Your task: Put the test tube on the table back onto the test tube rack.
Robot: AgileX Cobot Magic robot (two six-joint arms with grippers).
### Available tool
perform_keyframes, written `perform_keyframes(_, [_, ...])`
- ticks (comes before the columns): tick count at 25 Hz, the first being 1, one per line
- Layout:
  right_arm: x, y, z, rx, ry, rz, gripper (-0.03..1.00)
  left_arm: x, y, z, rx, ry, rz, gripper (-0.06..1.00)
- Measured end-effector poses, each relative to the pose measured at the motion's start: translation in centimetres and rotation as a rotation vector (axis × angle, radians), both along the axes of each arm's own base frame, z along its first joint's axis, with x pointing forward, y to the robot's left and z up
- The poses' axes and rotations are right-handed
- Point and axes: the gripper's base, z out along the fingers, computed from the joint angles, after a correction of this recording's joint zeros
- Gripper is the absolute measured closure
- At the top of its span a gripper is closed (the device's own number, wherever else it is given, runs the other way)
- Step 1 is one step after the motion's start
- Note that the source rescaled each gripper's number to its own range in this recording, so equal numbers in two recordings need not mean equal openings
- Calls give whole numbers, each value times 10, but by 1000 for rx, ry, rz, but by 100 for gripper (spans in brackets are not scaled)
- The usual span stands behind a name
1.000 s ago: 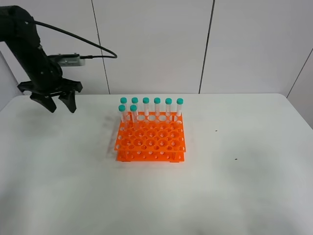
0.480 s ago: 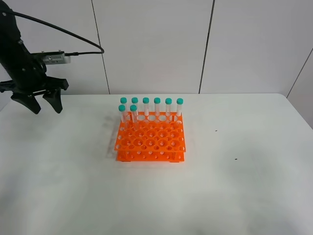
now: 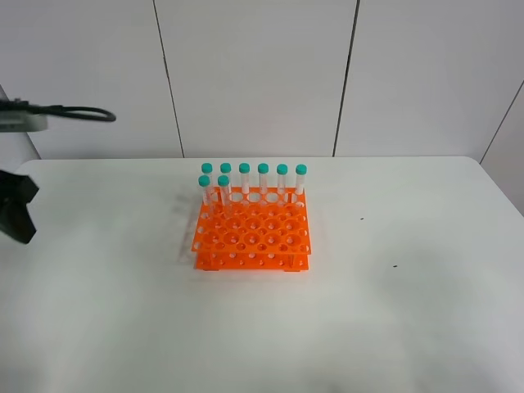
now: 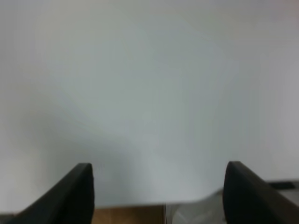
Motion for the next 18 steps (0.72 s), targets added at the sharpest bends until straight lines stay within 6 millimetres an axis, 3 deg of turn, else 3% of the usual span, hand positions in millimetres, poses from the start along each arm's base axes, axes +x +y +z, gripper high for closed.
perform_keyframes(5, [0, 0, 0, 0, 0, 0, -3, -76, 2, -6, -2, -81, 0, 8])
perform_keyframes(11, [0, 0, 0, 0, 0, 0, -3, -154, 4, -35, -8, -296, 3, 8])
perform_keyframes(14, [0, 0, 0, 0, 0, 0, -3, -176, 5, -46, -12, -387, 4, 8])
perform_keyframes(18, [0, 0, 0, 0, 0, 0, -3, -194, 5, -44, -20, -544, 15, 8])
